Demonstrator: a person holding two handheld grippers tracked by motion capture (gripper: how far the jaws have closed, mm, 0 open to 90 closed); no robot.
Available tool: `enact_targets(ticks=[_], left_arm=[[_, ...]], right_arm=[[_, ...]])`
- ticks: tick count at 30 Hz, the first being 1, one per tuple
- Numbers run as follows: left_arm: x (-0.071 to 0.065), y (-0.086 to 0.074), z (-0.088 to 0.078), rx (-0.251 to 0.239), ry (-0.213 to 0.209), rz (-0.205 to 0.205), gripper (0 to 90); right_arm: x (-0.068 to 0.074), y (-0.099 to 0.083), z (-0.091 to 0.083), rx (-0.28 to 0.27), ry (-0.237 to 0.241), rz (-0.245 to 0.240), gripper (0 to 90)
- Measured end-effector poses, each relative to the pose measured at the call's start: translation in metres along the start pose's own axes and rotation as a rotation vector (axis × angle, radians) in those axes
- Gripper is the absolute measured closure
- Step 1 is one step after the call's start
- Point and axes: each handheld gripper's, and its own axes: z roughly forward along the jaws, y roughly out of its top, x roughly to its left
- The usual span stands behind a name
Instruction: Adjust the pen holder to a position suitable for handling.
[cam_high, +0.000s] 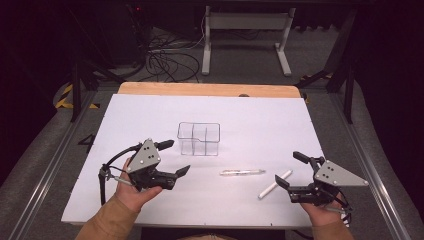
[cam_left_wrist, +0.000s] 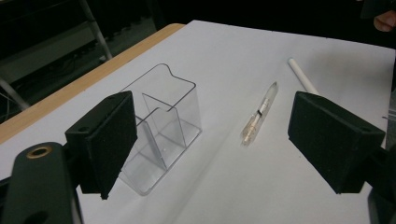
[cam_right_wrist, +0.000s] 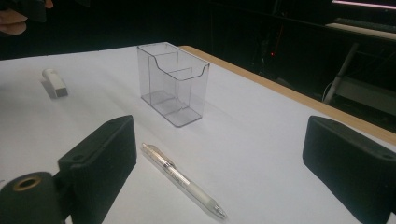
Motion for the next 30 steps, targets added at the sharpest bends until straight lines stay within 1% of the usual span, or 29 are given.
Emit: enact_targets(ticks=[2,6,8,12,13,15,23,25,28,30], left_arm=[[0.000,0.000,0.001,0.000,-0.008,-0.005,16.4],[0.000,0.002,0.004,-0.007,-0.050,-0.060,17.7],[0.001,0.002,0.004,-0.014,-0.067,-0.078,19.7],[0.000,0.003,0.006,-0.007,-0.067,-0.062,21.1],[0.000,0.003,0.007,-0.005,-0.065,-0.047,21.3],[-0.001,0.004,0.009,0.000,-0.068,-0.035,21.6],[-0.006,0.010,0.022,0.038,-0.111,0.010,24.9],[-0.007,0.012,0.027,0.045,-0.124,0.010,26.0],[-0.009,0.015,0.035,0.050,-0.167,-0.027,26.5],[-0.011,0.018,0.041,0.055,-0.186,-0.035,28.0]], right_arm=[[0.000,0.000,0.001,0.002,0.002,-0.002,10.2],[0.001,0.000,0.001,0.003,0.007,0.000,10.2],[0.002,0.001,0.001,0.004,0.009,-0.006,10.2],[0.002,0.001,0.002,0.004,0.011,-0.004,10.2],[0.002,0.001,0.002,0.003,0.014,-0.001,10.2],[0.002,0.001,0.002,0.005,0.015,0.000,10.2],[0.001,0.001,0.002,0.005,0.018,0.002,10.2],[0.001,0.000,0.002,0.005,0.020,0.002,10.2],[0.001,0.001,0.002,0.006,0.022,0.002,10.2],[0.001,0.001,0.002,0.007,0.024,0.002,10.2]])
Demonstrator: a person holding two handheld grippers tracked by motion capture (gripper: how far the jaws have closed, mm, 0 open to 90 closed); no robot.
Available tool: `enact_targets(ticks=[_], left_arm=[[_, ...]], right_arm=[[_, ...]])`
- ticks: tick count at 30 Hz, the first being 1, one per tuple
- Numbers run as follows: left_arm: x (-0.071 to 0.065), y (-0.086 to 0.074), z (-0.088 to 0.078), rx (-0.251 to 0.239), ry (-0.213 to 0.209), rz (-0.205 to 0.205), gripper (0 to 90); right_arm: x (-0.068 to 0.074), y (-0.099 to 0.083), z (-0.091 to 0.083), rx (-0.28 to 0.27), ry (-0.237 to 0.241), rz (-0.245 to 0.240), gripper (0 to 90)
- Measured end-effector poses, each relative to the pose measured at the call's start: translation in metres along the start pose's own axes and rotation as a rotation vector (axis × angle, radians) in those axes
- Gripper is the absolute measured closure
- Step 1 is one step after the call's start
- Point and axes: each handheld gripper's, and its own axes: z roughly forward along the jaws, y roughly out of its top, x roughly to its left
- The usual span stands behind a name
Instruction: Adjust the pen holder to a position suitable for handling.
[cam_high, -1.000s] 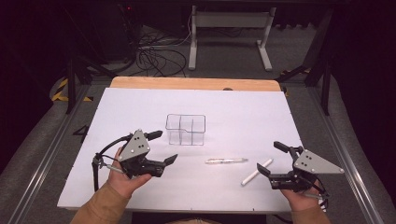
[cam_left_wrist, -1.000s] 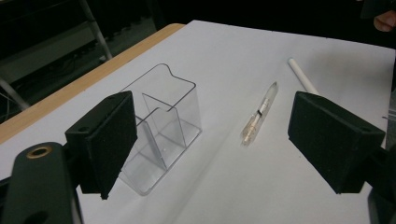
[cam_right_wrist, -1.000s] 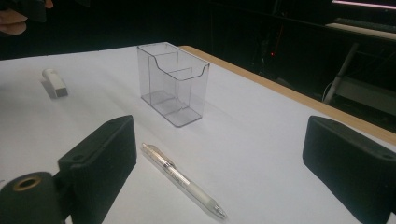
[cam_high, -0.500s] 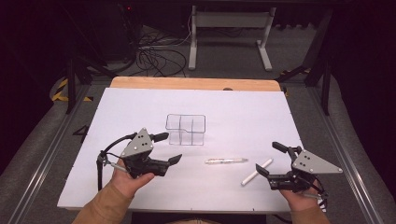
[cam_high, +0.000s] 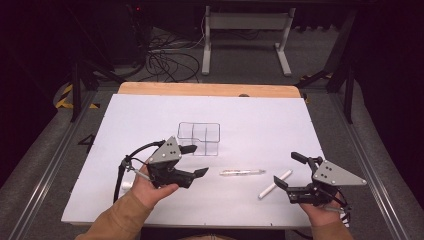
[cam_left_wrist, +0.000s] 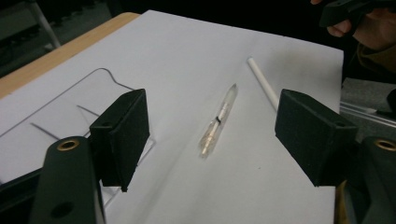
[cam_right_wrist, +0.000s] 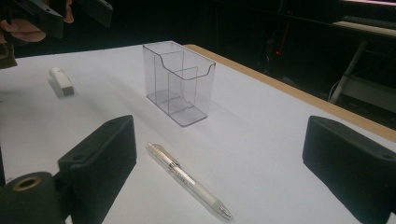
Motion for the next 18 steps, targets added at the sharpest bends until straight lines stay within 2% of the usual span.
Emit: enact_targets(ticks=[9,12,18], left_arm=[[-0.006,0.008,0.026,0.037,-0.028,0.049,31.5],[-0.006,0.010,0.034,0.063,-0.034,0.077,31.5],[-0.007,0.011,0.051,0.091,-0.066,0.093,32.5]], right_arm=[[0.000,0.000,0.000,0.001,0.004,0.000,10.3],[0.000,0.000,0.000,0.002,0.004,0.002,10.3],[0.000,-0.001,0.001,0.004,0.005,-0.001,10.3]])
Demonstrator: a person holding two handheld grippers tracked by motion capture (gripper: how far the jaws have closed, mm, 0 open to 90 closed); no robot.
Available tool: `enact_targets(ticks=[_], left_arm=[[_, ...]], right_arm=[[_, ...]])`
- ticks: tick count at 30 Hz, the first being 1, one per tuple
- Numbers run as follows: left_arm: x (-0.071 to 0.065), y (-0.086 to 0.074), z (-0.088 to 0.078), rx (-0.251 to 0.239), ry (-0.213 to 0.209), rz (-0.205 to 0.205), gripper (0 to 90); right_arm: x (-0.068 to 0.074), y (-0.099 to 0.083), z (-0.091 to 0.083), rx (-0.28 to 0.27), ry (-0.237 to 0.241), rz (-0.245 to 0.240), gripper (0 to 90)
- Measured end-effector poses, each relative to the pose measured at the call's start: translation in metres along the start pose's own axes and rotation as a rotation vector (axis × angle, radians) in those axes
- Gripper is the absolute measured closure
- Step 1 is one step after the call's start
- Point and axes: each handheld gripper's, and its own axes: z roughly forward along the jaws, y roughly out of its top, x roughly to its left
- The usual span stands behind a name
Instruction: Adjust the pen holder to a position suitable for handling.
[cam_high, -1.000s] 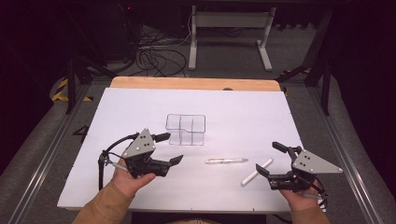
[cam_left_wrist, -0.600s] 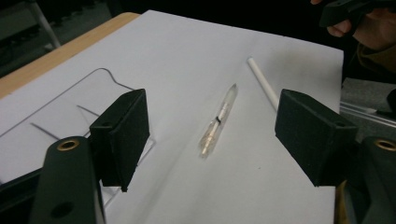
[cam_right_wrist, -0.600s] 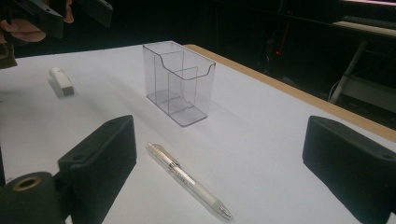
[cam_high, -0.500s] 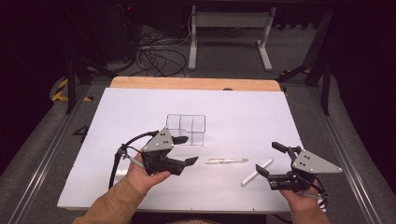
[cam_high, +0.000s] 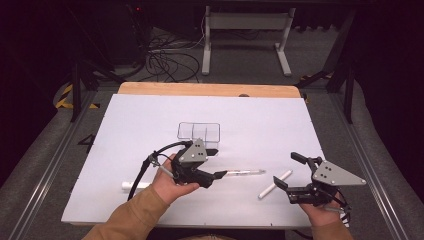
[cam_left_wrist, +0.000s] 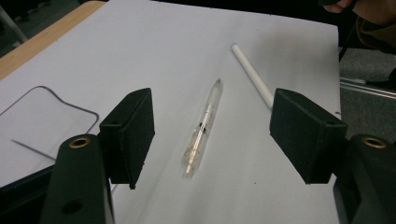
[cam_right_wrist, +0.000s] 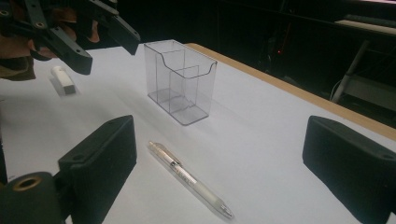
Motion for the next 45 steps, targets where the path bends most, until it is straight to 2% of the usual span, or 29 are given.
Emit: enact_targets(ticks=[7,26,28,33,41,45], left_arm=[[0.002,0.003,0.019,0.018,-0.026,-0.018,33.0],[0.010,0.004,0.062,0.056,-0.069,-0.031,34.5],[0.011,0.003,0.065,0.057,-0.067,-0.028,34.6],[0.010,0.003,0.073,0.081,-0.048,0.016,36.9],[0.012,0.002,0.082,0.086,-0.062,0.013,37.0],[0.014,0.004,0.087,0.112,-0.065,0.023,37.4]], right_arm=[[0.000,0.000,0.000,0.000,0.005,-0.001,10.3],[-0.001,-0.002,-0.001,-0.006,0.003,0.000,10.5],[-0.001,-0.002,-0.002,-0.012,0.002,0.000,10.5],[-0.002,-0.002,-0.001,-0.009,0.002,-0.001,10.5],[-0.002,-0.003,-0.001,-0.008,0.006,0.001,10.5],[-0.002,-0.003,-0.001,-0.006,0.007,0.001,10.5]])
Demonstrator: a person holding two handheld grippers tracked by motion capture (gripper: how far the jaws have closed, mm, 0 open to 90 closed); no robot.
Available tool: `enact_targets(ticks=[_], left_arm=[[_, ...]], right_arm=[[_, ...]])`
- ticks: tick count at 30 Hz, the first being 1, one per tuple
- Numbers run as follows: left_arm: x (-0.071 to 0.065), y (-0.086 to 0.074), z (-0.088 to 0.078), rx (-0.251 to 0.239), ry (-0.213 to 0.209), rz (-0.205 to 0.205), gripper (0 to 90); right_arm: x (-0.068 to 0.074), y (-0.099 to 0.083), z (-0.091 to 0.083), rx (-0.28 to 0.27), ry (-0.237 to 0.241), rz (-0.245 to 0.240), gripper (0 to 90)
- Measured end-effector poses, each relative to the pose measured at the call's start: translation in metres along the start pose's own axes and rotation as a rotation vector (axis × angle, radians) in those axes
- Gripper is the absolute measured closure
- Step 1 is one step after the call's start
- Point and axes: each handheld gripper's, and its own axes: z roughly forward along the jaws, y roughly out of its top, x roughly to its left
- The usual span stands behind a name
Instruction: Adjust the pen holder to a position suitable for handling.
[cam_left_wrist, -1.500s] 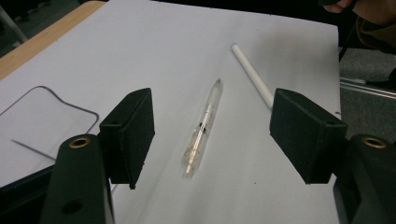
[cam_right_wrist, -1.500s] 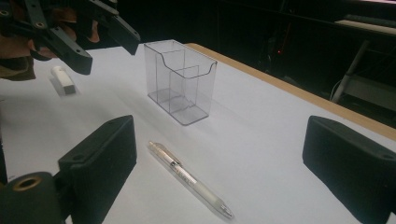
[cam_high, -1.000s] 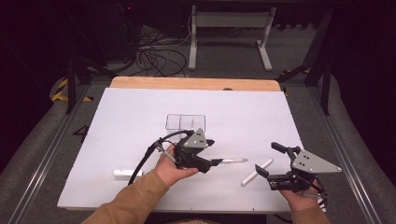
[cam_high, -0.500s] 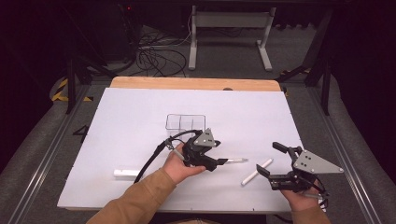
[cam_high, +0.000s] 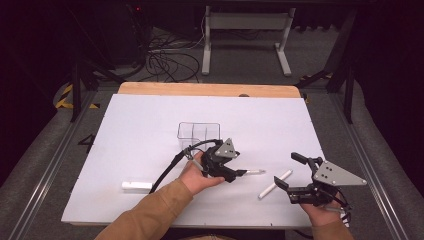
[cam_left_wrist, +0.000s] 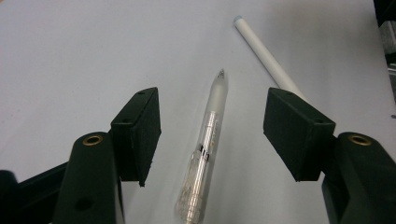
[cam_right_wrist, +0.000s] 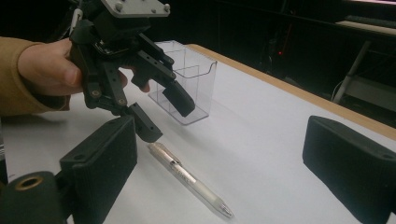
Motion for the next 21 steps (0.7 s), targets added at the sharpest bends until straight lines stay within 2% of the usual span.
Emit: enact_targets(ticks=[5,12,16,21], left_arm=[[0.001,0.002,0.003,0.008,-0.016,-0.002,38.0],[0.002,0.007,0.009,0.051,-0.051,-0.002,41.3],[0.006,0.009,0.014,0.065,-0.083,-0.014,43.9],[0.007,0.012,0.021,0.087,-0.123,0.006,50.0]], right_arm=[[0.000,0.000,0.000,0.000,0.000,0.002,10.5],[0.000,0.000,0.000,-0.001,0.001,0.003,10.5],[-0.001,0.000,0.000,0.000,0.002,0.003,10.5],[-0.001,0.000,0.000,0.003,0.003,0.001,10.5]])
